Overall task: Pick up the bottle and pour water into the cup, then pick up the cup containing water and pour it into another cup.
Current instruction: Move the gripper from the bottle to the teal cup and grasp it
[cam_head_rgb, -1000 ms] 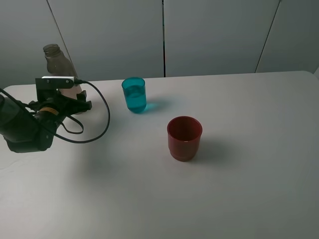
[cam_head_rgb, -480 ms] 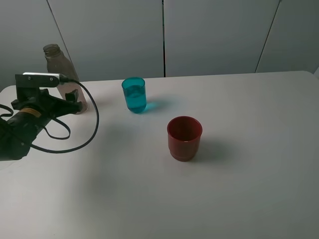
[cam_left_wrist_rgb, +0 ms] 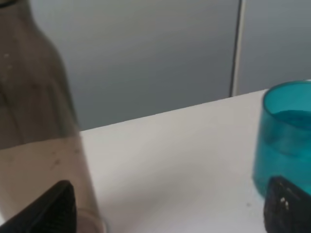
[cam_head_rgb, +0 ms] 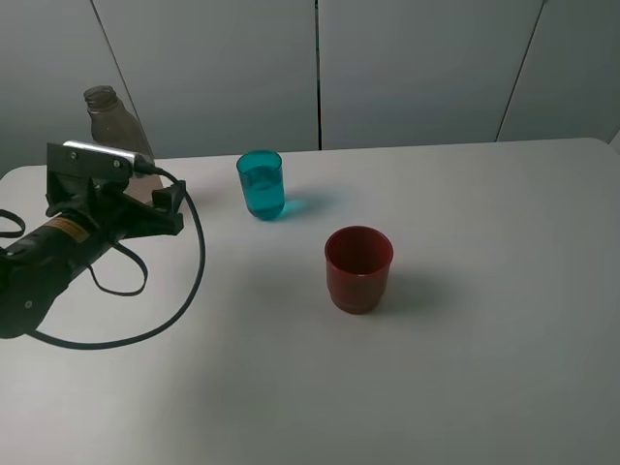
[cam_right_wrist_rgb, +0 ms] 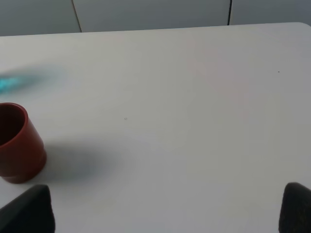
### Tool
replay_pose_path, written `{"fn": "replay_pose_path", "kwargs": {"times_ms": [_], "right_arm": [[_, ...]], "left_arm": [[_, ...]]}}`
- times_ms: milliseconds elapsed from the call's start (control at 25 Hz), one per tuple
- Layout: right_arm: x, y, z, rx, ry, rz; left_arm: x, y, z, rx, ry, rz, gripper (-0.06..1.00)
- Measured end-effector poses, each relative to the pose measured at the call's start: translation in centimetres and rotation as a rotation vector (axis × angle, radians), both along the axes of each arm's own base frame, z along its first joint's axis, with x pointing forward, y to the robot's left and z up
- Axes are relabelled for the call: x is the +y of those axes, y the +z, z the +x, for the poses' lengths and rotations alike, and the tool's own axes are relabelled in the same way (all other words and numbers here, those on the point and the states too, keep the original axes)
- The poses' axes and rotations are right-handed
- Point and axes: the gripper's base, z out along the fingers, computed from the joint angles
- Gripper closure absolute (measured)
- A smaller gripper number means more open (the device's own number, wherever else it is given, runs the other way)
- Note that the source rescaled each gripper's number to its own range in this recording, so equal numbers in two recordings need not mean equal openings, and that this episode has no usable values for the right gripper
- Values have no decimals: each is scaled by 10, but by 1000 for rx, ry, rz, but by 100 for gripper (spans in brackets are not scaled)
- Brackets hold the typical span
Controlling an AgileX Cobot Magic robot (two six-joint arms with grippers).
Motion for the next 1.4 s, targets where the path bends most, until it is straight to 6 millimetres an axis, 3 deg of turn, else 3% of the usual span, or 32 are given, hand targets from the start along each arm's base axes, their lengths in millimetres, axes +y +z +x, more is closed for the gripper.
{"fn": "replay_pose_path", "kwargs": {"times_ms": [360,1400], "right_arm": [[0,0,0,0,0,0],[0,0,0,0,0,0]], "left_arm": [[-21,-1,0,28,-202,23,0],[-58,-55,78,44,-296,39,0]]}}
